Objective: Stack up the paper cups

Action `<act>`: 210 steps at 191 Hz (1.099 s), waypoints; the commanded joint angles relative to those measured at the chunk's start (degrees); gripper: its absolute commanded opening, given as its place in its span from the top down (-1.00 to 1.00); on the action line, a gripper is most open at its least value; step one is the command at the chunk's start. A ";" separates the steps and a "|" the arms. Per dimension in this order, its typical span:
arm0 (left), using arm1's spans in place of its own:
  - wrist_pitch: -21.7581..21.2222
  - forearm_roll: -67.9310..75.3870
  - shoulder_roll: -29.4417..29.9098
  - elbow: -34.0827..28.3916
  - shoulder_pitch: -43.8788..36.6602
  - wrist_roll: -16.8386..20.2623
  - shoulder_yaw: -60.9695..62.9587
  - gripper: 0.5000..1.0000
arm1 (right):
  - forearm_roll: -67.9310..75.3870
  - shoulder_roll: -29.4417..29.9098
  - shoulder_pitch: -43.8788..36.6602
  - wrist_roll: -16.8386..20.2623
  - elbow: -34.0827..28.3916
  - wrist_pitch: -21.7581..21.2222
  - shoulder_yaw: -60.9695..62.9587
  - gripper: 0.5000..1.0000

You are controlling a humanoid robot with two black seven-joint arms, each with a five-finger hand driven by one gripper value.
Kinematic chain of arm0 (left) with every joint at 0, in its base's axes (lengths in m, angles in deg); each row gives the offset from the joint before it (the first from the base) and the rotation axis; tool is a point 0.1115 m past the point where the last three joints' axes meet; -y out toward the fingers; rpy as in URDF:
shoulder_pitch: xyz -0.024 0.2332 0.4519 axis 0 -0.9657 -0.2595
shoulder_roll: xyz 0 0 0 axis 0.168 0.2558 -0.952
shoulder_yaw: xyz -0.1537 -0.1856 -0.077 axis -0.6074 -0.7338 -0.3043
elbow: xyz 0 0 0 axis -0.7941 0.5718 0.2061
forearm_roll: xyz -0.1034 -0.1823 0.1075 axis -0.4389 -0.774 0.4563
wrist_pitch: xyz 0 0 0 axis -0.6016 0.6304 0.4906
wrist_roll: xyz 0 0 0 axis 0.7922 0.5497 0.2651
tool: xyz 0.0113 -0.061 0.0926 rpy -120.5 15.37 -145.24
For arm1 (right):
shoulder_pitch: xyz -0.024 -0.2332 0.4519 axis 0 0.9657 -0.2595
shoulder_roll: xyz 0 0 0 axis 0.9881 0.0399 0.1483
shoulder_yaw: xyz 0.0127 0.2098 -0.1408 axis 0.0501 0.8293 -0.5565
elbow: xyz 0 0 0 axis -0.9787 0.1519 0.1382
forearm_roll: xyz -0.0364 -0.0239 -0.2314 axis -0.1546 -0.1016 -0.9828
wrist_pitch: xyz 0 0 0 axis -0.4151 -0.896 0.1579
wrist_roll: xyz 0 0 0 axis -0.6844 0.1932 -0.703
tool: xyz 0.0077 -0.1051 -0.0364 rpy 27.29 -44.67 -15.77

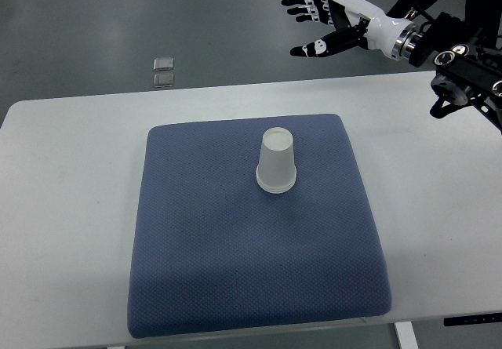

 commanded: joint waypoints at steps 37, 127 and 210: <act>0.00 0.00 0.00 0.00 -0.01 0.00 0.00 -1.00 | 18.43 4.91 6.41 -0.01 3.08 2.87 2.57 -0.64; 0.00 0.00 0.00 0.00 -0.01 0.00 0.00 -1.00 | 41.56 7.01 11.07 4.47 2.90 6.91 6.01 -0.64; 0.00 0.00 0.00 0.00 -0.01 0.00 0.00 -1.00 | 39.10 8.34 12.39 3.77 3.61 7.97 5.83 -0.64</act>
